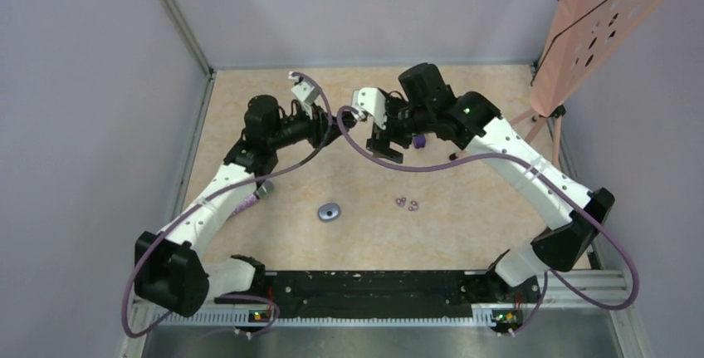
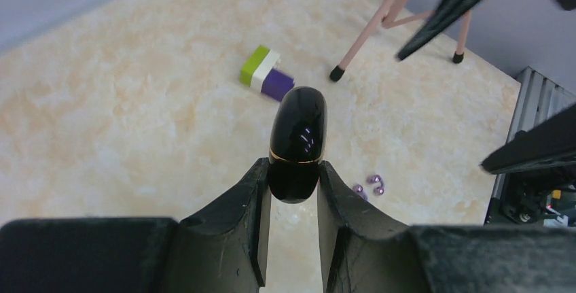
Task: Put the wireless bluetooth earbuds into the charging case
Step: Close the charging case, then place the charging case at the center of the board.
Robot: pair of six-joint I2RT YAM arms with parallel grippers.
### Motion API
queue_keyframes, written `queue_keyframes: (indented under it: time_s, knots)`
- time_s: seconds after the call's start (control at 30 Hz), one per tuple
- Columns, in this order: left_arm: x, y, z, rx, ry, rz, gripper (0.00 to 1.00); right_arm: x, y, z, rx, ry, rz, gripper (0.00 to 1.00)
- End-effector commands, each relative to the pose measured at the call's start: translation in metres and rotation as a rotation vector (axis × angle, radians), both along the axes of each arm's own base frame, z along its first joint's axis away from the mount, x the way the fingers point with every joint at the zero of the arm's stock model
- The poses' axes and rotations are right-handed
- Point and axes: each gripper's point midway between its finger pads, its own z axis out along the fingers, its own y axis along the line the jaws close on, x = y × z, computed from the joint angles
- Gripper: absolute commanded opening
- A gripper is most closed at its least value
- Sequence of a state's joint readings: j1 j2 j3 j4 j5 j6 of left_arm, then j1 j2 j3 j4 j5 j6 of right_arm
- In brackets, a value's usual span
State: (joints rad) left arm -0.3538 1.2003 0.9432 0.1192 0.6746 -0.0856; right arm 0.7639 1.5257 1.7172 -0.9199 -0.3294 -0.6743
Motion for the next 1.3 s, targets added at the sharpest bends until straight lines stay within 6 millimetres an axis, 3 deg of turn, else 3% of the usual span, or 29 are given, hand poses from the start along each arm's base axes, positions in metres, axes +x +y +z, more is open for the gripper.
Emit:
queue_keyframes:
  time_s: [0.0,0.1,0.2,0.33,0.47,0.5,0.6,0.67,0.7,0.73,0.93,1.07,1.13,1.2,1.27]
  knots:
    - [0.025,0.02,-0.072,0.008,0.358,0.178,0.0,0.012,-0.027,-0.01,0.054,0.047,-0.186,0.79]
    - [0.033,0.033,-0.126,0.015,0.64,0.219,0.0,0.007,-0.04,-0.034,0.026,0.064,-0.22,0.79]
    - [0.046,0.046,-0.16,0.001,0.815,0.265,0.0,0.006,-0.049,-0.052,0.005,0.057,-0.242,0.79]
    - [0.057,0.068,-0.197,0.0,0.918,0.352,0.0,0.007,-0.052,-0.076,-0.028,0.071,-0.251,0.79]
    - [0.053,0.07,-0.215,0.015,0.983,0.358,0.0,0.011,-0.044,-0.086,-0.018,0.094,-0.235,0.78]
    - [0.051,0.071,-0.219,0.017,0.998,0.366,0.02,0.012,-0.04,-0.089,-0.011,0.093,-0.22,0.78]
    - [0.052,0.081,-0.228,0.05,1.009,0.45,0.26,0.013,-0.028,-0.103,0.002,0.101,-0.155,0.78]
    - [0.055,0.091,-0.226,0.088,0.989,0.505,0.37,0.011,-0.015,-0.115,0.015,0.126,-0.078,0.77]
    - [0.057,0.097,-0.223,0.111,0.969,0.534,0.53,0.008,-0.006,-0.12,0.027,0.144,-0.026,0.77]
    - [0.058,0.103,-0.217,0.132,0.95,0.562,0.57,0.007,0.002,-0.125,0.043,0.161,0.017,0.76]
    - [0.06,0.137,-0.156,0.143,0.869,0.663,0.66,-0.003,0.052,-0.167,0.076,0.243,0.262,0.75]
    - [0.063,0.175,-0.109,0.074,0.812,0.795,0.68,-0.013,0.076,-0.184,0.062,0.151,0.415,0.78]
    - [0.062,0.199,-0.093,-0.015,0.816,0.868,0.7,-0.013,0.089,-0.189,0.08,0.129,0.425,0.79]
    - [0.057,0.21,-0.082,-0.102,0.849,0.894,0.77,-0.018,0.099,-0.196,0.084,0.136,0.436,0.8]
    - [0.051,0.215,-0.076,-0.158,0.88,0.895,0.78,-0.025,0.107,-0.204,0.092,0.132,0.447,0.8]
